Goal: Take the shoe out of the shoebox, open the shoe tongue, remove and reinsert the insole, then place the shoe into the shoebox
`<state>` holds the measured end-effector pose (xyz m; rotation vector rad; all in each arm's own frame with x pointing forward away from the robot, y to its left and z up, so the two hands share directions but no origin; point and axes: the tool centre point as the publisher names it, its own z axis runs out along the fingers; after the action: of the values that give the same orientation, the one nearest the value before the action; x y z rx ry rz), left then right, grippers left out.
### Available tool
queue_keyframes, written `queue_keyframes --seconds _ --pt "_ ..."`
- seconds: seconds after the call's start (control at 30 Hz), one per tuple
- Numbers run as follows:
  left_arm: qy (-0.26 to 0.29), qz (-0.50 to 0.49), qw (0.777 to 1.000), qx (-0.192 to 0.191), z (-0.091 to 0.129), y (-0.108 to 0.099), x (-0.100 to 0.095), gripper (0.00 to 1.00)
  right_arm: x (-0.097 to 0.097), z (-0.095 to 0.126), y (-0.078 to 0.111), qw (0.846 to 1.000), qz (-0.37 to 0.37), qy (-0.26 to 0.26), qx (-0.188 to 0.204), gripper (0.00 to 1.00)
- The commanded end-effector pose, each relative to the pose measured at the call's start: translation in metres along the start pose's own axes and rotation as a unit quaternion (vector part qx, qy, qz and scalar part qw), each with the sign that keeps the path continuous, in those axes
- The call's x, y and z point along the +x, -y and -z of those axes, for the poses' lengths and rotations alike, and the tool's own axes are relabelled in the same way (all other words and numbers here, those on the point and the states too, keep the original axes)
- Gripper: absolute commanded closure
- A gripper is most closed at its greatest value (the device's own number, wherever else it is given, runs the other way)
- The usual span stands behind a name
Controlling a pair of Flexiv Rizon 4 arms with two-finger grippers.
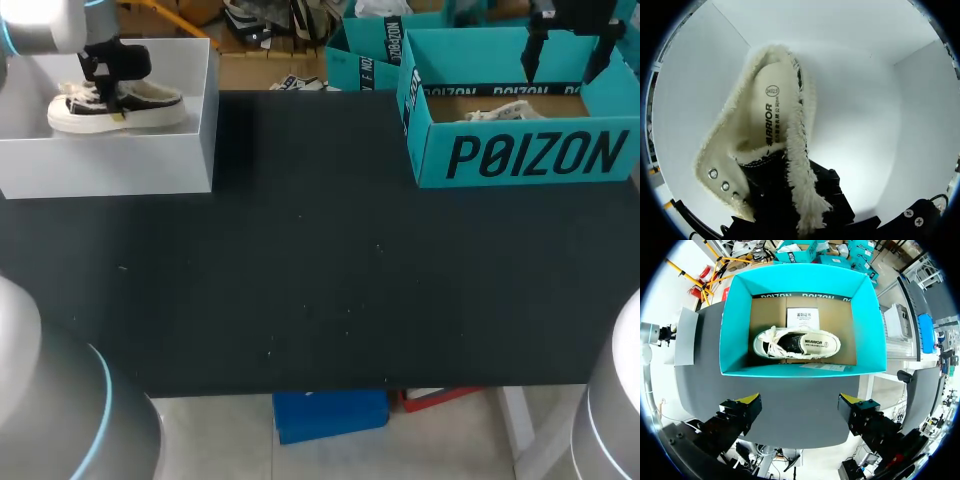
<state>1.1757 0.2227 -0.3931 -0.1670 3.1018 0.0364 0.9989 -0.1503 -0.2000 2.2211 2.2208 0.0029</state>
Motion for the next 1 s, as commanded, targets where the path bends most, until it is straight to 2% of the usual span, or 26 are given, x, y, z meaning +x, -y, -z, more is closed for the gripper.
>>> queue_keyframes --seconds 0.03,0.27,0.43,0.73,0.87,1.0 --pt "0.014 -0.002 1.0 0.0 0.029 -0.004 0.014 1.0 0.0 0.0 -0.001 1.0 0.0 0.0 0.001 0.0" --pt "0.048 0.0 0.999 -0.003 0.067 0.002 0.021 1.0 0.0 0.0 -0.001 1.0 0.0 0.0 0.001 0.0" --pt "0.078 0.003 0.997 -0.003 0.106 0.013 0.036 1.0 0.0 0.0 -0.001 1.0 0.0 0.0 0.001 0.0" --pt "0.137 0.013 0.991 -0.002 0.18 0.047 0.09 1.0 0.0 0.0 -0.001 1.0 0.0 0.0 0.001 0.0" --pt "0.163 0.025 0.986 -0.001 0.21 0.068 0.124 1.0 0.0 0.0 -0.001 1.0 0.0 0.0 0.001 0.0" --pt "0.187 0.037 0.982 -0.005 0.23 0.092 0.156 1.0 0.0 0.0 -0.001 1.0 0.0 0.0 0.001 0.0"
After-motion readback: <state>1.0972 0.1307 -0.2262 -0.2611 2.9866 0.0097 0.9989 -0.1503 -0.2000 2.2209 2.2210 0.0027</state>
